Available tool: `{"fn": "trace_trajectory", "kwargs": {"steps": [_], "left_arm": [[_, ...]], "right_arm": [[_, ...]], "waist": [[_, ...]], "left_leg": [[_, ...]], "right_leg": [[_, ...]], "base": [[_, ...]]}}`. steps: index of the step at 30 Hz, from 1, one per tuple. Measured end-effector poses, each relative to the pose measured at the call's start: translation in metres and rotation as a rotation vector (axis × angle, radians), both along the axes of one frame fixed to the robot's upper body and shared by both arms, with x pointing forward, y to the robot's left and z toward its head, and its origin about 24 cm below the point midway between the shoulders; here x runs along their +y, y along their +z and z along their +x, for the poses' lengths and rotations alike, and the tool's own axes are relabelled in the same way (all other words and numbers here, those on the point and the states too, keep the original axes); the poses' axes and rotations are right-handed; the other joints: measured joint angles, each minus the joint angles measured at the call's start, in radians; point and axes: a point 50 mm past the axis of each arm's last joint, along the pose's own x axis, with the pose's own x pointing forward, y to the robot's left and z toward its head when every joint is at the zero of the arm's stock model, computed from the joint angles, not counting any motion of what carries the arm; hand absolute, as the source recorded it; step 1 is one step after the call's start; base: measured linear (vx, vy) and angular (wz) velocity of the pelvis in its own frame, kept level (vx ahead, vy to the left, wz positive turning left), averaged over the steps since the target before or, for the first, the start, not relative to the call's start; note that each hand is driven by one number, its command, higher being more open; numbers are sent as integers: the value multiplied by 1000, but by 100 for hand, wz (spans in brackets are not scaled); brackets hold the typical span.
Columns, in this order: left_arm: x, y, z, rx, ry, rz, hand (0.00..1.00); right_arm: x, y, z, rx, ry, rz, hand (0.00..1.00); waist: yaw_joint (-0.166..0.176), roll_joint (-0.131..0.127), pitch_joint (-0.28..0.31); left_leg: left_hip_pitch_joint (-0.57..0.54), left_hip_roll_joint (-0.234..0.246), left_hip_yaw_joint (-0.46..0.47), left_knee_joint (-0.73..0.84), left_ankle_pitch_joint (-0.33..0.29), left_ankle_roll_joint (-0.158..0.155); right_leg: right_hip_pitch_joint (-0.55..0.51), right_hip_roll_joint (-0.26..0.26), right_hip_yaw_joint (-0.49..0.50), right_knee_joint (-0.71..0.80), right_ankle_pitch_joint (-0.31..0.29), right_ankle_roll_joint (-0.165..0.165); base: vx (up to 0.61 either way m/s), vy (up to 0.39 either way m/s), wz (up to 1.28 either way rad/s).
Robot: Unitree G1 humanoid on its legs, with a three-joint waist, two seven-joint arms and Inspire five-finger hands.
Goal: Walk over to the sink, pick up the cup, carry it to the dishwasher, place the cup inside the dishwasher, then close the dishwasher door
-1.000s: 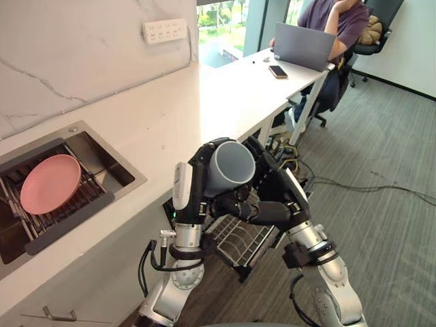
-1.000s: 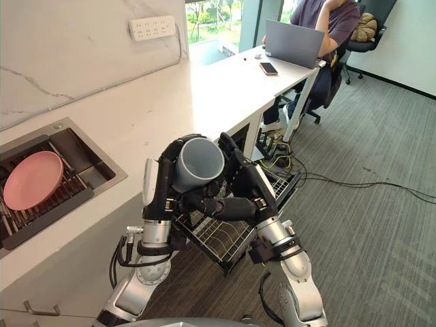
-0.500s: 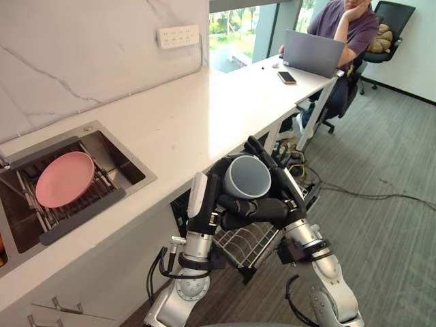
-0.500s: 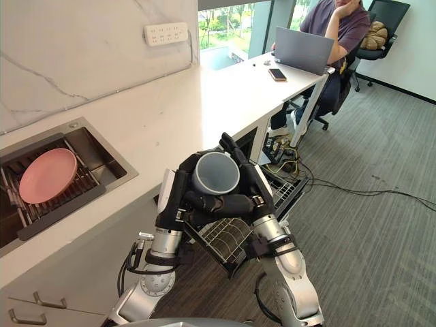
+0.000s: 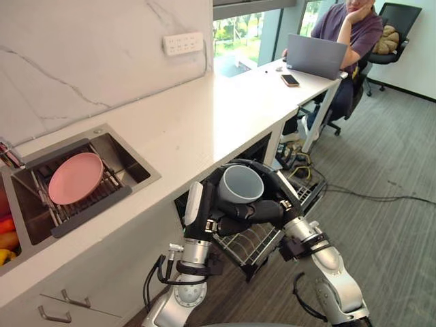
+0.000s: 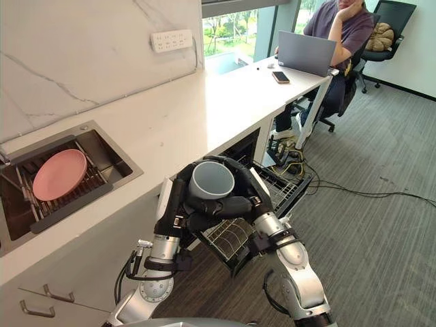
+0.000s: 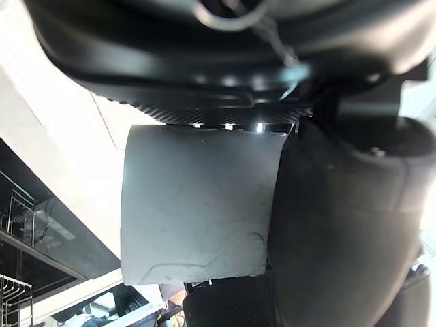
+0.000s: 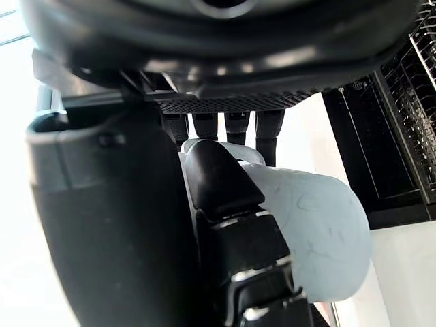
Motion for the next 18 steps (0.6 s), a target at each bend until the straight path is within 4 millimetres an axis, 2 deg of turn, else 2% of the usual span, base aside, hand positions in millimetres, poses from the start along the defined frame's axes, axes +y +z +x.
{"fn": "trace_trajectory", "kwargs": {"steps": [1,2,7,11,18], "left_arm": [[0,0,0,-1,4,-1,0],[1,0,0,-3,12,-3,100],[0,0,-2,-25,35,12,100],[-5,2,-8,-73,17,23,100],[-8,5,-11,-73,55,-27,100]], "right_arm": [[1,0,0,2,2,4,0],[2,-1,0,7,3,17,0],[10,-12,-1,92,-22,179,0],[16,-30,-9,220,-98,354,0],[22,-32,-17,275,-134,524,0]], "waist": [[0,0,0],[0,0,0],[1,0,-4],[4,2,-24],[13,0,-31]], "left_leg": [[0,0,-1,0,1,0],[0,0,-3,0,3,0],[0,3,-8,-1,11,0],[1,7,-11,-1,15,0],[9,17,-9,-1,13,-8]], "right_leg": [[0,0,-1,0,0,0],[1,0,-2,0,1,-1],[5,3,-8,-4,6,-5],[21,9,-15,-29,15,-14],[34,17,-21,-41,17,-19]], "base": [[-19,0,5],[-15,0,4],[-9,-2,1],[-7,-5,2],[0,0,0]]}}
